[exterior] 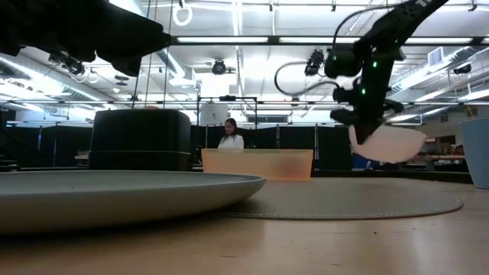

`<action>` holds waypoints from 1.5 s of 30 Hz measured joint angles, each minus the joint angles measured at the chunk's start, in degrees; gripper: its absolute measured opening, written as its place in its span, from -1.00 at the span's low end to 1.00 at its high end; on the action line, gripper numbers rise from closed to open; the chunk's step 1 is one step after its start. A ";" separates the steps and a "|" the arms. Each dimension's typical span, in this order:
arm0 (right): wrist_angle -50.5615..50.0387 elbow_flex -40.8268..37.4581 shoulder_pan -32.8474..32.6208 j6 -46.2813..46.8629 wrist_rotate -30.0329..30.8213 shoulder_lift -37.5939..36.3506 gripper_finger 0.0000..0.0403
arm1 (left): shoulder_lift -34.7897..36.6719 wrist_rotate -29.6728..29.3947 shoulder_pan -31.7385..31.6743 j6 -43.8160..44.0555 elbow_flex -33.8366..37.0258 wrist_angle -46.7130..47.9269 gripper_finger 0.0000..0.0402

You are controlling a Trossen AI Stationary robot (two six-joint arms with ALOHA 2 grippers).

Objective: Arrange a breakfast setting
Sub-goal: Put the light orange bowl on the brown table mat

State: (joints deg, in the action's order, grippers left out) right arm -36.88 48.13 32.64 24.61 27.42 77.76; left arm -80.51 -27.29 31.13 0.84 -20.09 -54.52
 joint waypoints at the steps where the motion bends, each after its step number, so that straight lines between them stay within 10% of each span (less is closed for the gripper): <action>1: -0.85 0.49 -1.64 -0.33 -0.19 -0.91 -0.94 | 0.00 0.00 0.01 0.00 -0.01 0.02 -0.49; 10: -9.31 12.62 -22.91 -5.72 -0.02 -2.39 -0.94 | 0.00 -0.07 0.01 -1.86 -0.01 0.96 -0.49; 22: -10.08 23.79 -46.33 -31.82 -10.63 13.49 -0.93 | 0.00 -2.76 0.56 -1.55 -0.01 0.82 -0.49; 45: -4.05 23.81 -49.06 -32.97 -22.05 27.14 -0.88 | 0.02 -2.91 4.84 -4.48 -0.06 -1.33 -0.49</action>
State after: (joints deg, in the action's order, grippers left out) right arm -40.92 71.94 -16.43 -8.36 5.37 104.90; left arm -80.49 -30.20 35.97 -3.64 -20.14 -55.86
